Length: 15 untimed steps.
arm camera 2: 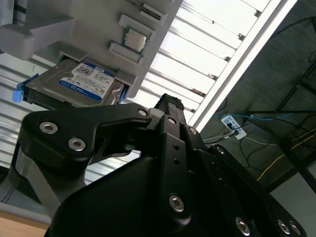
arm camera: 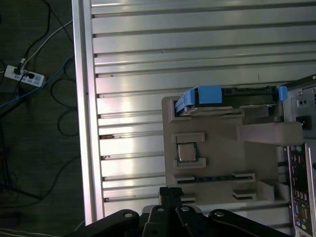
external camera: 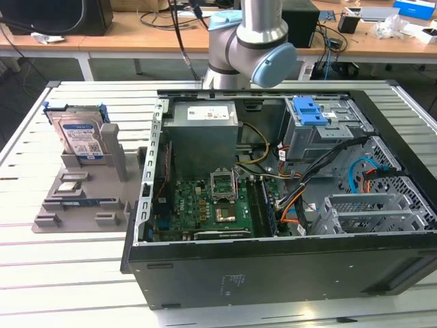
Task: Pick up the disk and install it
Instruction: 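Reach for the disk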
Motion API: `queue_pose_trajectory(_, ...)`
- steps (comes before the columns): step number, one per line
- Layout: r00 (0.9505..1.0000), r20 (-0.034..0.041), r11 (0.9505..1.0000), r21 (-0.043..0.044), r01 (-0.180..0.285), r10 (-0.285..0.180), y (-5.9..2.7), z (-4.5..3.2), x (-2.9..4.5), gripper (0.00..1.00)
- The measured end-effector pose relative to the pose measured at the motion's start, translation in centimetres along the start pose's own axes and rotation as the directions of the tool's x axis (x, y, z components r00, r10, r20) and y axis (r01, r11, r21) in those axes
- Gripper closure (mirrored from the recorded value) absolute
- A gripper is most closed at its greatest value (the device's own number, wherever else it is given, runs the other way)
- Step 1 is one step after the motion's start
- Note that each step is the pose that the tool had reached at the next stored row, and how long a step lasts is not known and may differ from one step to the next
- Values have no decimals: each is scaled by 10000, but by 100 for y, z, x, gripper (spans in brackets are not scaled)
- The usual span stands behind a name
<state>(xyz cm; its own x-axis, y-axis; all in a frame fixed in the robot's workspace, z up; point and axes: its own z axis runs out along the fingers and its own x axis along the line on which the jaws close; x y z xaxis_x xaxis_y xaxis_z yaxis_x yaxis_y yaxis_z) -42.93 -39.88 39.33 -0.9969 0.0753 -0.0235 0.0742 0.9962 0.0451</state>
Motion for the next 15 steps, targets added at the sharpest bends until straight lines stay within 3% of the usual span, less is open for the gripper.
queue_pose_trajectory(15, 10000, 0, 10000, 0, 0, 0, -15, -6, 204, 89)
